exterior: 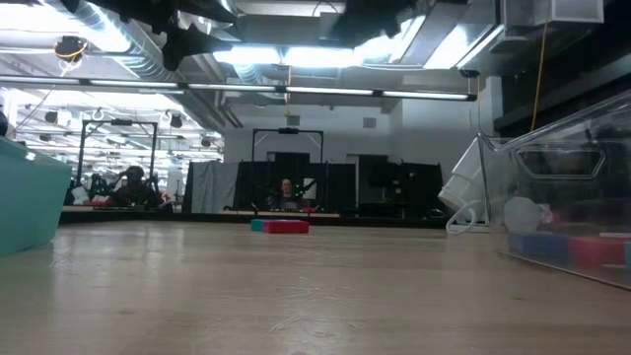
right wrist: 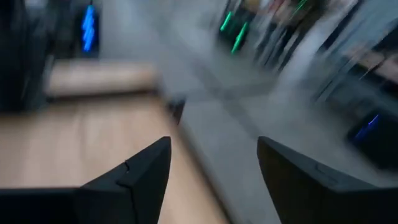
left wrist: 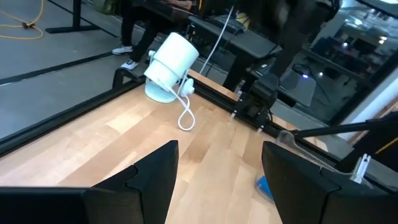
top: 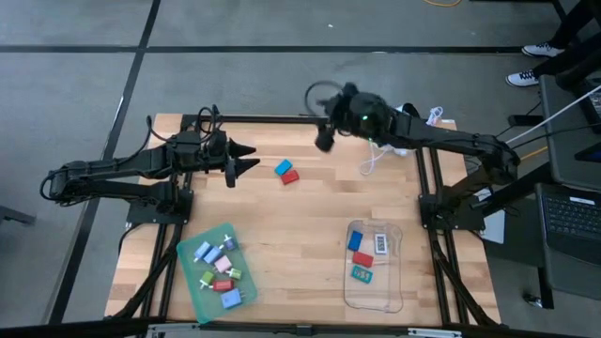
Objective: Pick & Place Office items
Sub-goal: Put the light blue digital clock into the transparent bin
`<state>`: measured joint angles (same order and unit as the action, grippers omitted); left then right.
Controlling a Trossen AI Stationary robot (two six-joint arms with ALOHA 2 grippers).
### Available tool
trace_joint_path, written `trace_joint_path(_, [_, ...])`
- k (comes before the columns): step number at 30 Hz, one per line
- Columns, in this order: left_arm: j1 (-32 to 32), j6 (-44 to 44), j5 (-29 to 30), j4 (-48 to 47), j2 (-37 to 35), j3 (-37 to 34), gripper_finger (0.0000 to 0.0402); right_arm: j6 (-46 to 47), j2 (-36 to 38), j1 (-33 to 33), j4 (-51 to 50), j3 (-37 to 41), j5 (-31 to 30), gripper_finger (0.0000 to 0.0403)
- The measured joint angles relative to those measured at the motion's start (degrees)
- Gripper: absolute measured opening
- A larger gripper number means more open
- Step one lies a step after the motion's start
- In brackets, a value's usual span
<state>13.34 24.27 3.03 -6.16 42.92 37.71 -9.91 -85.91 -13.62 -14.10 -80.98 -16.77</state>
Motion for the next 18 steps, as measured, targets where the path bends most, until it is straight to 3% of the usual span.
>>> trace_joint_path(4, [0.4,-1.8,1.1,0.1,0.0,0.0,0.0226,5.6,-0.7,-1.1,13.1,-0.1,-8.4,0.0233])
trace_joint_path(7, [1.7,-1.9,1.4,0.3,0.0,0.0,0.0226,13.1,-2.0,-2.7,14.0,-0.1,-10.0,0.0223])
trace_joint_path(13, [4.7,-1.4,-0.5,-1.2,0.0,0.0,0.0226,24.4,-8.6,-7.0,-2.0,0.0,9.7,0.0195])
trace_joint_path(18, [7.3,-1.0,1.4,-9.0,0.0,0.0,0.0226,21.5,-14.9,-7.5,-10.5,0.0,16.3,0.0178])
